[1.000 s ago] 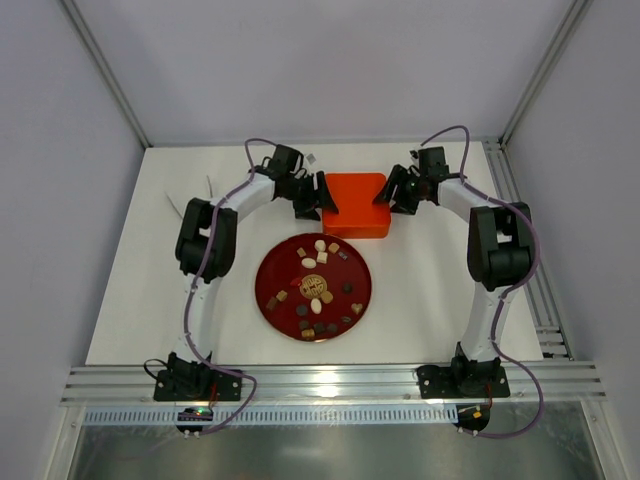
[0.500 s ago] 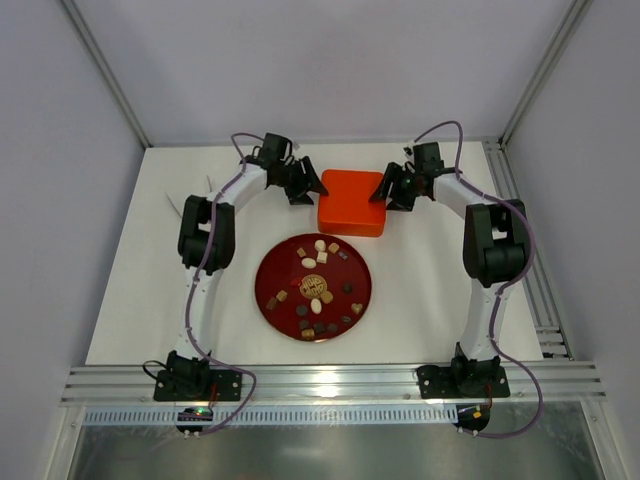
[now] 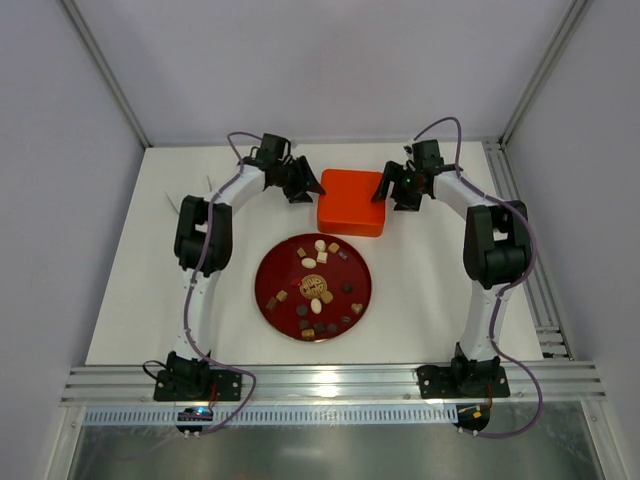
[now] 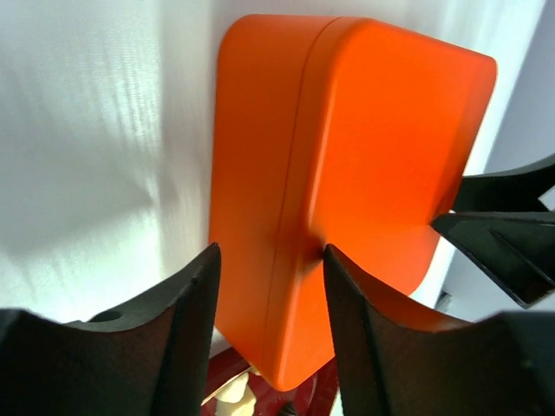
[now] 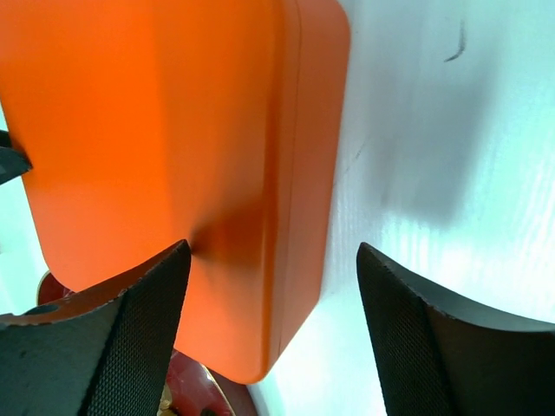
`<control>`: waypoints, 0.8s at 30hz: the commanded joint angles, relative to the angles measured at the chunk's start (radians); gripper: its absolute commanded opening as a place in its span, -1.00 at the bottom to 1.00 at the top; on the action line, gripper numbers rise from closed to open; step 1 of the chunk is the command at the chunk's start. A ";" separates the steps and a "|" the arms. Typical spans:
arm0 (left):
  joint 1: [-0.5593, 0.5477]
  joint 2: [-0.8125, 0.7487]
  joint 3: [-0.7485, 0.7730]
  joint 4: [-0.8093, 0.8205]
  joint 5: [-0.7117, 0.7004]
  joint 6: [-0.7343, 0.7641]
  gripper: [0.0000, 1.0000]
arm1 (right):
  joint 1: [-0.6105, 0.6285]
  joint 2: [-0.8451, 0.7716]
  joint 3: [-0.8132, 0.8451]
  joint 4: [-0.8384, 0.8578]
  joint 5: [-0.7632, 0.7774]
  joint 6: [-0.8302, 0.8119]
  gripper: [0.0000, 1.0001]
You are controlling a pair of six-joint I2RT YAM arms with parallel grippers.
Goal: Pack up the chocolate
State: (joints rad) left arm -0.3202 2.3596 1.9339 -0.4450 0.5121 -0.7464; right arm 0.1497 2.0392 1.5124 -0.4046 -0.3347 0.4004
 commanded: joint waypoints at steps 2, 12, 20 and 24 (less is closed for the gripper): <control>0.020 -0.069 -0.039 -0.115 -0.136 0.093 0.06 | 0.002 -0.100 0.037 -0.053 0.079 -0.044 0.59; 0.038 -0.359 -0.082 -0.144 -0.130 0.145 0.33 | -0.010 -0.365 -0.010 0.024 0.077 -0.015 0.99; 0.036 -0.710 -0.326 -0.153 -0.124 0.226 0.35 | -0.010 -0.687 -0.155 0.064 0.112 0.028 1.00; 0.033 -0.894 -0.472 -0.150 -0.109 0.271 0.36 | -0.004 -0.827 -0.263 0.055 0.120 0.040 0.99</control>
State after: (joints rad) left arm -0.2832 1.5536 1.5517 -0.5770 0.3901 -0.5400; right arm 0.1410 1.2892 1.3235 -0.3641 -0.2398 0.4202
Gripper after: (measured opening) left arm 0.674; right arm 0.996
